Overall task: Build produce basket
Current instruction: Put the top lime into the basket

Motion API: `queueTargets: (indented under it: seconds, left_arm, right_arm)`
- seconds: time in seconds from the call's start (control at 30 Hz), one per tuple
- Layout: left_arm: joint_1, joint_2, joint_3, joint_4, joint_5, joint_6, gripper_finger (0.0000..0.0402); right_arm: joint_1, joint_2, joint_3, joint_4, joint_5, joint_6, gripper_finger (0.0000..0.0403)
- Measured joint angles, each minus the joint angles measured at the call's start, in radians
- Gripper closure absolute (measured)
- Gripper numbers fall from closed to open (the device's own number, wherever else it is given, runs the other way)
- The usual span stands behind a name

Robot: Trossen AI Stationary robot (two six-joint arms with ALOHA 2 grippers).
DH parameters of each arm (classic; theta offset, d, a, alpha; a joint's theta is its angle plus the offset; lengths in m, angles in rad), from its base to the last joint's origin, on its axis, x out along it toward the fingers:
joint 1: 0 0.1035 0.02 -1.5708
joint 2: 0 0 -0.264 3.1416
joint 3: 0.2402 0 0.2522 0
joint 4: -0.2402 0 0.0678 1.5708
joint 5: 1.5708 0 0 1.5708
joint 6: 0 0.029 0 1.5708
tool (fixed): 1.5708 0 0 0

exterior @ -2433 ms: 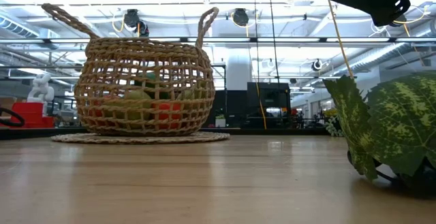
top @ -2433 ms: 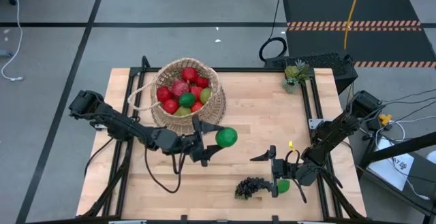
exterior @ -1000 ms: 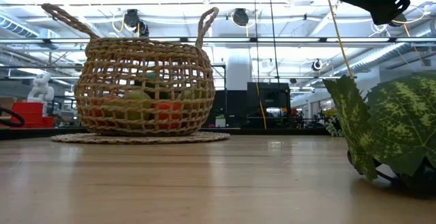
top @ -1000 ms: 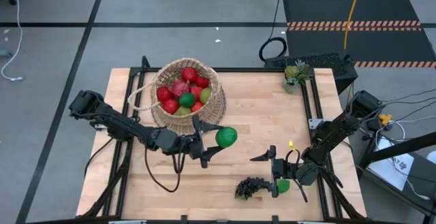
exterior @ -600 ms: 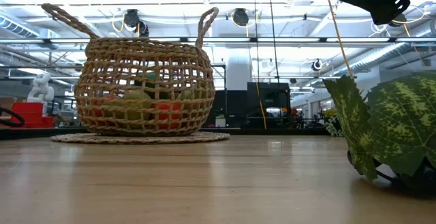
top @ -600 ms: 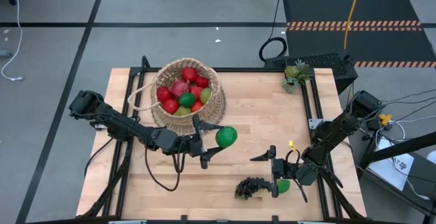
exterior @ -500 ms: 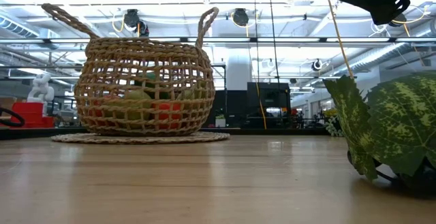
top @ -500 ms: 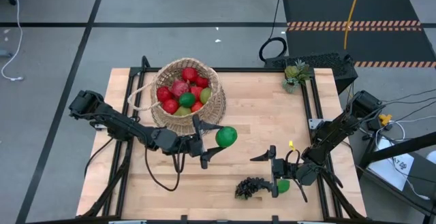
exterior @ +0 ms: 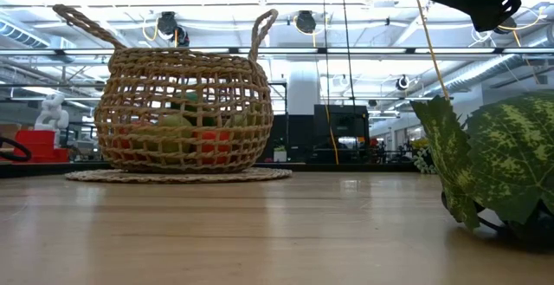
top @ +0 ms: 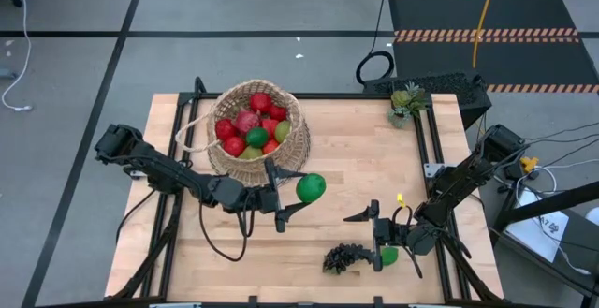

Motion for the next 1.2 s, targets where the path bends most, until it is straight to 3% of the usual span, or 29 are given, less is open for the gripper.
queueTargets:
  seconds: [0.5,0.67,0.87,1.2]
  left_arm:
    - [0.000,0.000,0.000,0.000,0.000,-0.068,0.0066]
    - [0.000,0.000,0.000,0.001,0.000,-0.189,0.0066]
    - [-0.004,-0.042,0.004,-0.005,-0.076,-0.206,0.0066]
    - [0.006,-0.279,0.026,-0.388,-0.213,-0.374,0.0066]
  right_arm:
    - [0.000,0.000,0.000,0.000,0.000,0.000,0.0035]
    - [0.000,0.000,0.000,0.000,0.000,0.000,0.0035]
    - [0.000,0.000,0.000,-0.004,0.000,0.000,0.0035]
    - [0.000,0.000,0.000,-0.008,0.000,0.000,0.0035]
